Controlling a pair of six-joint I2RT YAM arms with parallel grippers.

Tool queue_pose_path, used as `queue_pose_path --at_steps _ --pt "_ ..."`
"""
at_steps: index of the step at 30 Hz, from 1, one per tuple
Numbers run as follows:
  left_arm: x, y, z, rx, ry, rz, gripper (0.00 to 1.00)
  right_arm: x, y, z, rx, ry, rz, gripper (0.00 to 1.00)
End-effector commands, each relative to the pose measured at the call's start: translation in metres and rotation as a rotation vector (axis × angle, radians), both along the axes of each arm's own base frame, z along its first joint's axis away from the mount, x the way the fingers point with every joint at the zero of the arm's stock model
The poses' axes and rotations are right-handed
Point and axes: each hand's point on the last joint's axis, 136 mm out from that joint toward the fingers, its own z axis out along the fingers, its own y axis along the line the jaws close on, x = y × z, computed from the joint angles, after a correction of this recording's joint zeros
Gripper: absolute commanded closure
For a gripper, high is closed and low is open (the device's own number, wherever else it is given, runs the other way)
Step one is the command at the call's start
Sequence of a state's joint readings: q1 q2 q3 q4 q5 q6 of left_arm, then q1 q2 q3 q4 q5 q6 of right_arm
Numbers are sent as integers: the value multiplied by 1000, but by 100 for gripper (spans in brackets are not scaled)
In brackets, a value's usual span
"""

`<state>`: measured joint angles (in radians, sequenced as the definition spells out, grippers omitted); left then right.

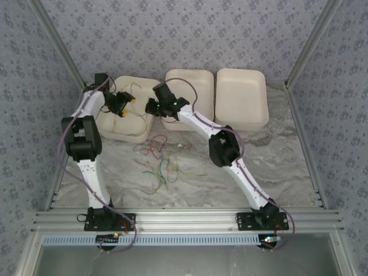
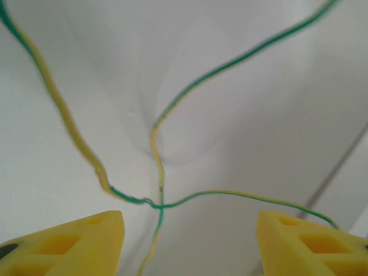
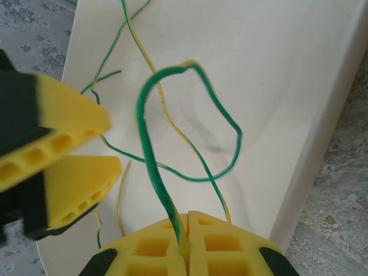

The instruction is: Untangle the cables

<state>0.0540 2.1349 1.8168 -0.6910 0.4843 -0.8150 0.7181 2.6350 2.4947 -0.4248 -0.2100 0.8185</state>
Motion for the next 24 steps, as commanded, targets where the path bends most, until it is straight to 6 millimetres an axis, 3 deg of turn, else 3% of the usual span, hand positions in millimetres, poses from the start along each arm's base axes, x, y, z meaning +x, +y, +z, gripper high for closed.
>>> queue_pose_path --at_steps 1,4,7,11,14,16,19,24 --pt "1 -4 60 -26 -142 -13 32 -2 -6 -3 -44 4 8 100" --pt "-6 -5 70 -28 -143 -7 25 -1 -9 -4 -49 5 1 100" --pt "-18 -5 65 -45 -92 2 19 1 -13 -9 -62 17 -13 100" --pt "-23 -3 76 -49 -164 13 25 1 -12 -5 -50 14 -3 98" --pt "-37 -7 84 -41 -180 3 33 -1 -11 4 -51 -3 6 71" --pt "-47 -8 89 -30 -201 4 40 -2 -10 15 -53 -25 10 59" --pt "-62 -15 92 1 -228 -15 45 -4 -11 37 -48 -61 10 52" --pt "-80 -24 80 12 -217 -35 48 -6 -19 73 -42 -111 -7 47"
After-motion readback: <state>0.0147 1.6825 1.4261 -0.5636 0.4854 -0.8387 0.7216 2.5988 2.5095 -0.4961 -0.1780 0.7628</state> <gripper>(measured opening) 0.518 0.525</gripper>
